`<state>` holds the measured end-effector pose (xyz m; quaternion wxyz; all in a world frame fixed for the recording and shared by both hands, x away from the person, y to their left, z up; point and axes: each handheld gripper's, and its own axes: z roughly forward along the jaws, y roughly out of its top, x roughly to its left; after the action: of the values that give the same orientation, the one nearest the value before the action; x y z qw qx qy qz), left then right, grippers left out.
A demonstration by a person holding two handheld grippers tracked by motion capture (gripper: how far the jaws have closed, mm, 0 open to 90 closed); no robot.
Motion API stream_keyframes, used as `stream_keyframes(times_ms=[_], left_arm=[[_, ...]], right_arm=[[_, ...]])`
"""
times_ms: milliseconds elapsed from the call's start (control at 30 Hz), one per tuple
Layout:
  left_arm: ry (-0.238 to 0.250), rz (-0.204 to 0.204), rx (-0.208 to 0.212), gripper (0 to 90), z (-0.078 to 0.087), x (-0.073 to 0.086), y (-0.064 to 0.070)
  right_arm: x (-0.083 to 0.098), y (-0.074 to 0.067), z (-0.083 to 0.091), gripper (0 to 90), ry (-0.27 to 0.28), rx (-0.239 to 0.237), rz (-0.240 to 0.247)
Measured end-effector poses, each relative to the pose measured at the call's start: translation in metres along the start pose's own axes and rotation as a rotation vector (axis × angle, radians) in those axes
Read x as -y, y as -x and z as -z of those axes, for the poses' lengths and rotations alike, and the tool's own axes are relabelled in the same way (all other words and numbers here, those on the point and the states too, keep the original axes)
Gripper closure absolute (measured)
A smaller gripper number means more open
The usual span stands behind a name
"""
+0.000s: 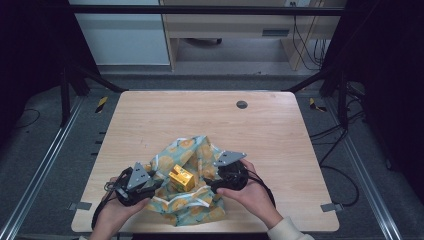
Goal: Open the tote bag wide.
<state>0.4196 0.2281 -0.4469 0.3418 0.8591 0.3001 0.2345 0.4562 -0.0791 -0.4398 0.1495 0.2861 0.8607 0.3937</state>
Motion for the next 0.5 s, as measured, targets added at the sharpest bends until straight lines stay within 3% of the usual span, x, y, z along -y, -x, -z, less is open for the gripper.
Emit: stream_keyframes(times_ms=[200,333,500], left_arm=[[-0.073,-0.023,-0.033,58.1,-0.020,0.006,-0.003],[-0.094,-0.007,-0.023,58.1,-0.028,0.010,-0.004],[-0.128,-0.037,-0.028,58.1,-0.032,0.012,0.000]], right_arm=[[0.020,-0.003,-0.011,23.8,-0.055,-0.012,0.008],[0.030,-0.002,-0.019,25.5,-0.087,-0.014,0.013],[0.039,-0.002,-0.025,28.1,-0.120,-0.021,0.017]])
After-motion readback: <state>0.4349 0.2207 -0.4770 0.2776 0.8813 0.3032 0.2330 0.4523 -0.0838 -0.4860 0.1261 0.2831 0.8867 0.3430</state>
